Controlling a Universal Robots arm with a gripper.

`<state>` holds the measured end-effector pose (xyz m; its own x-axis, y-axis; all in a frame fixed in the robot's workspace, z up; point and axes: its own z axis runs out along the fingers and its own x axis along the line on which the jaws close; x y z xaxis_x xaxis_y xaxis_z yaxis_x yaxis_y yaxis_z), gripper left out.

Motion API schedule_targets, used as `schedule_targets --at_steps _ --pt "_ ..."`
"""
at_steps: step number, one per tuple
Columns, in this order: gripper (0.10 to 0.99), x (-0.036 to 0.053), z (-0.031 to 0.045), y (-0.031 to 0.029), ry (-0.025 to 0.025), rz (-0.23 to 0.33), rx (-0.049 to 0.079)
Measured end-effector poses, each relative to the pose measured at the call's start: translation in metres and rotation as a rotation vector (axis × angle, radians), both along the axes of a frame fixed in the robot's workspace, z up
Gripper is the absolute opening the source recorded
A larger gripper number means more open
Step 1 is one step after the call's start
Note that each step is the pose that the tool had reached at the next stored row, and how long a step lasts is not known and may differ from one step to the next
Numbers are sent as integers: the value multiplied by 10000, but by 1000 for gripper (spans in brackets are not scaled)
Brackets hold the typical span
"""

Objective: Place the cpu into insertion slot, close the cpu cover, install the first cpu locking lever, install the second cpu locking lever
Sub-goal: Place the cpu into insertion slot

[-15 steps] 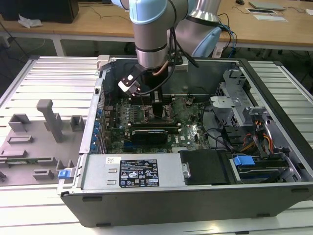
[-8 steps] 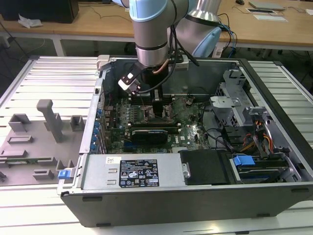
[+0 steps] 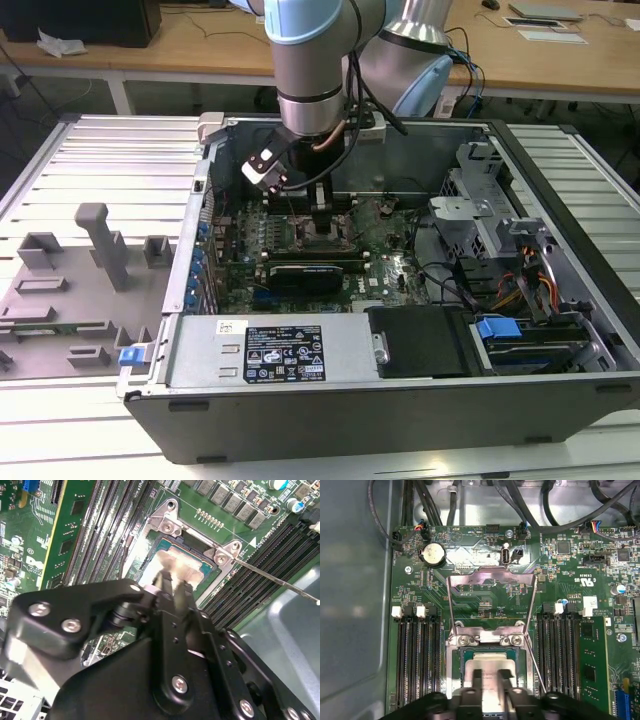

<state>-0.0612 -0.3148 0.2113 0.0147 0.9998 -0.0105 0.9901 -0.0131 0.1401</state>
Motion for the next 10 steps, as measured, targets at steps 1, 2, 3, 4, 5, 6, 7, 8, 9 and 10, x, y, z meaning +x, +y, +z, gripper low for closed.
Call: schedule_targets --at_steps 1,2,3,4,5,6,7,8,9,10 --pt "173 0 0 0 0 0 0" --pt "173 0 0 0 0 0 0" --pt "110 0 1 0 0 -1 0" --pt "110 0 1 0 0 0 0" --pt "106 0 1 0 0 0 0" --pt "106 0 1 0 0 0 0" --pt "106 0 2 0 8 1 1" --pt "106 4 2 -1 108 0 5" --pt "106 9 1 0 255 0 14" --pt "106 22 -1 0 552 2 33"
